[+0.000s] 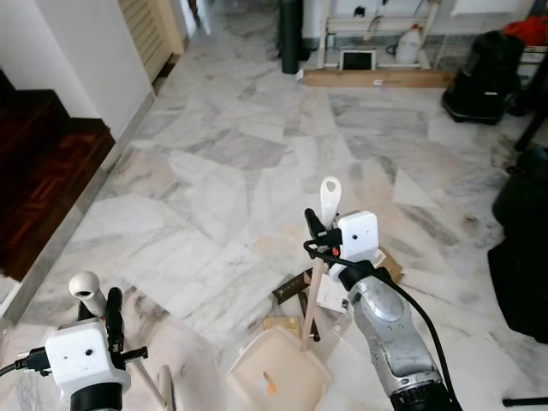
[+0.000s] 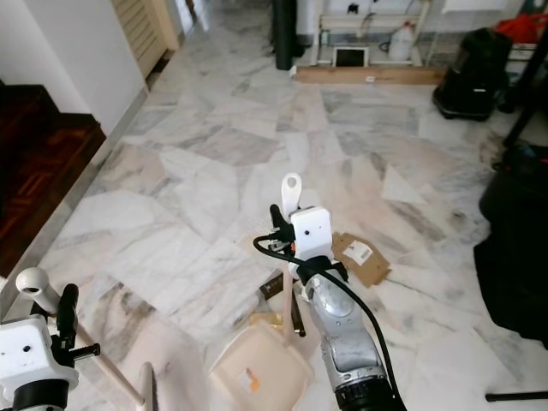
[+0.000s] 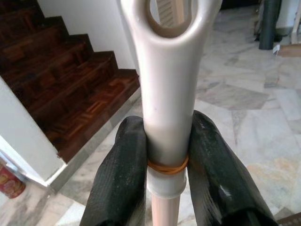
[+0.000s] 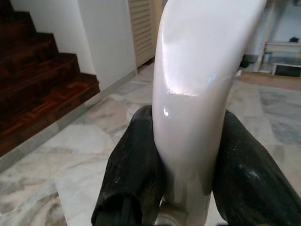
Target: Sweep floor
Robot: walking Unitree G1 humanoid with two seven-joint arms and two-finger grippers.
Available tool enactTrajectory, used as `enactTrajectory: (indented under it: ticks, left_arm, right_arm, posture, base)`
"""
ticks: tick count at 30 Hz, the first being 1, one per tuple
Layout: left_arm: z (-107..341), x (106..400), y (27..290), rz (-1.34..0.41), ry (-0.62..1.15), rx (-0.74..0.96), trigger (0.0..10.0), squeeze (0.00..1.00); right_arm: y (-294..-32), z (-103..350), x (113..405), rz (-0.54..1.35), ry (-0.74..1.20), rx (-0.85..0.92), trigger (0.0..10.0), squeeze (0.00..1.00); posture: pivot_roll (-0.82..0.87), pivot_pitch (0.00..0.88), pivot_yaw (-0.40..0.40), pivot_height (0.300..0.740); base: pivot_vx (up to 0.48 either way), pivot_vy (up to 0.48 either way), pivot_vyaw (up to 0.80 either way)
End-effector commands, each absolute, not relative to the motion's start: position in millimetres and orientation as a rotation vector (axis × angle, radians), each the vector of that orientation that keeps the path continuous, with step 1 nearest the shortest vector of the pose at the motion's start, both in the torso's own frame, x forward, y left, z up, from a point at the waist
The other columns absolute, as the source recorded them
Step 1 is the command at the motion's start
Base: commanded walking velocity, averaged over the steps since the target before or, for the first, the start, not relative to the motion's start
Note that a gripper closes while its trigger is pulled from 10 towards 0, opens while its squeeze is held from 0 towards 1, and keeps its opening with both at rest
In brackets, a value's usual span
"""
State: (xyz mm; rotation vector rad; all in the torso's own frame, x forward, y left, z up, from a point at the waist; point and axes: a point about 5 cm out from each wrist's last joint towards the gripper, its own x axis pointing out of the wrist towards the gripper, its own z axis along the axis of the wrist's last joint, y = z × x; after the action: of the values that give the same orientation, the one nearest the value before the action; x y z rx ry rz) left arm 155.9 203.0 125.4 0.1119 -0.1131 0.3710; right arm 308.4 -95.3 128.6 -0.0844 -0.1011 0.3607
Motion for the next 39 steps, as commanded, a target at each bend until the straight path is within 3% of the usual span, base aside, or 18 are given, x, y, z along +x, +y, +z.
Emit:
enactTrajectory:
  ticks: [1,13,26,39]
  left_arm:
    - [134.6,155.6,202.4,0.363,-0.147,0.144,10.0,0.00]
    - [132.7,157.9,200.4,0.344,-0.144,0.140,10.0,0.00]
    - [131.3,157.4,204.0,0.350,-0.132,0.150,10.0,0.00]
    - [130.9,158.7,204.2,0.345,-0.130,0.145,10.0,0.00]
  right_arm:
    - [-94.9,136.2,309.6,0.351,-0.124,-0.074,10.0,0.00]
    - [-96.3,132.3,311.0,0.335,-0.110,-0.097,10.0,0.00]
    - [-118.7,115.8,319.6,0.147,0.023,-0.153,10.0,0.00]
    - [-107.9,111.8,317.6,0.311,0.100,-0.196,10.0,0.00]
  posture:
    - [-0.03,0.135,0.081,0.740]
    - [-0.04,0.129,0.078,0.740]
    - [-0.04,0.132,0.078,0.740]
    - [-0.04,0.137,0.078,0.740]
  base:
    - [0.304,0.000,0.00]
    - [0.144,0.000,-0.20]
    - [0.000,0.000,0.00]
    - [0.000,0.000,0.00]
